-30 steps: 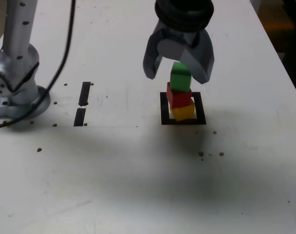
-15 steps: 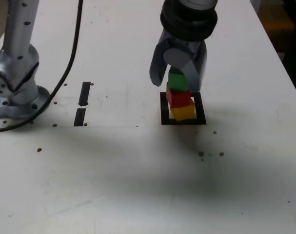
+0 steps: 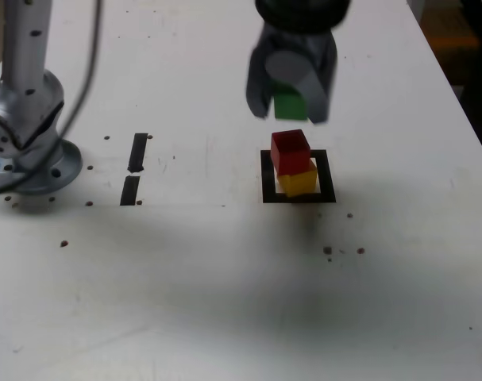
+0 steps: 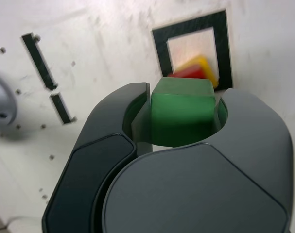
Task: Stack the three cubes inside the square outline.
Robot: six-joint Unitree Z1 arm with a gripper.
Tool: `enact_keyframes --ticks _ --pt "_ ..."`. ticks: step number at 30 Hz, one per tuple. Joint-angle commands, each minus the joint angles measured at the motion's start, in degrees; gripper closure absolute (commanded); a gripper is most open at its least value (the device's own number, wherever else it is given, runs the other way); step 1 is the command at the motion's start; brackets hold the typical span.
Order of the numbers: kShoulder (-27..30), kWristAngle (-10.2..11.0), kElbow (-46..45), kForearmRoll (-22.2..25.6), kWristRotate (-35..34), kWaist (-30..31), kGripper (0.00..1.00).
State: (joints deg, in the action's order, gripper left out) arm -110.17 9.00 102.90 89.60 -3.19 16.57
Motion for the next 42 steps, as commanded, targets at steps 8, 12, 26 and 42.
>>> enact_keyframes --ticks 8,12,26,42 --pt "3.2 -6.4 -2.8 0.6 -12.6 12.8 0.74" --pt "-0.6 -13.3 -7.9 -3.7 -22.4 14.5 0.74" --pt "-8.1 -18.0 -13.5 -15.0 -27.3 14.5 0.70" --pt "-6.0 -16.8 -15.0 -15.5 -27.9 14.5 0.05"
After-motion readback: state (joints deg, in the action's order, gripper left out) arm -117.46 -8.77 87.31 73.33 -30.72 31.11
